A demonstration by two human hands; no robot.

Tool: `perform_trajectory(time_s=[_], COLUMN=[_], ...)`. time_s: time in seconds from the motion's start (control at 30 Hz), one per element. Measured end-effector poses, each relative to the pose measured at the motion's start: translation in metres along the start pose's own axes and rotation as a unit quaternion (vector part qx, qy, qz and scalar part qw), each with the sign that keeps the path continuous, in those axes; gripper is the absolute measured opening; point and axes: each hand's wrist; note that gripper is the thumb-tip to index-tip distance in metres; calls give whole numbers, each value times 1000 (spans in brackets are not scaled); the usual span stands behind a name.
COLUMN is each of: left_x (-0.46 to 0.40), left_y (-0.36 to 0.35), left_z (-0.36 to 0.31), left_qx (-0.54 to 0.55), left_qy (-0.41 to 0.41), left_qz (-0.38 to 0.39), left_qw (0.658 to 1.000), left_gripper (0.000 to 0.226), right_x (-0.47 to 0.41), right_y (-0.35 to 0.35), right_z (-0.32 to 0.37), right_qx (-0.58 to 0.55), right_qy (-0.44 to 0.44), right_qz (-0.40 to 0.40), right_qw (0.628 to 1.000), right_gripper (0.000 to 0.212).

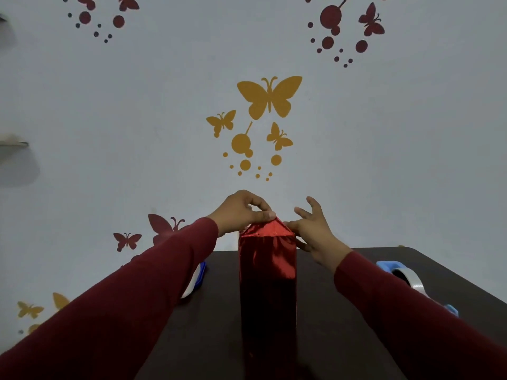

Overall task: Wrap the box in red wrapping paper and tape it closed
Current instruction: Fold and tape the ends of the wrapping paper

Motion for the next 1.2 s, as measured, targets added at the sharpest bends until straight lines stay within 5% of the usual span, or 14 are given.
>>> perform_trajectory(time_s=[0.13, 0.3, 0.5, 0.67, 0.93, 1.07, 1.2], left_x=[-7, -11, -5, 18, 37, 38, 42], left_y=[-4, -8, -18, -30, -54, -57, -54], left_z=[9, 13, 16, 35, 23, 19, 16], left_qx=[36, 45, 82, 354, 518, 528, 530], left_qy=[49, 79, 111, 259, 331, 333, 330], left_qz=[21, -5, -63, -53, -118, -130, -120], left_qw=[998, 996, 988, 897, 780, 770, 772], left_gripper=[12, 9, 20, 31, 7, 10, 7], right_x=[0, 2, 2, 3, 6, 13, 10], right_y=[-2, -5, -17, -18, -15, -6, -7], right_z=[1, -2, -1, 1, 1, 21, 42], right_qx=[26, 32, -35, -56, -8, 84, 103], right_qy=[5, 0, -30, -39, 12, 112, 88], right_qz=[-4, 13, -53, -43, -30, -65, -8], right_qw=[1000, 999, 998, 997, 999, 988, 991], right_gripper=[92, 113, 107, 108, 111, 91, 68])
Point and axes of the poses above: each hand's wrist, its own x-axis away from the middle knuckle, its own y-axis out of the back of the hand, z = x × y, and after that the axes turned 10 degrees about y, right-handed
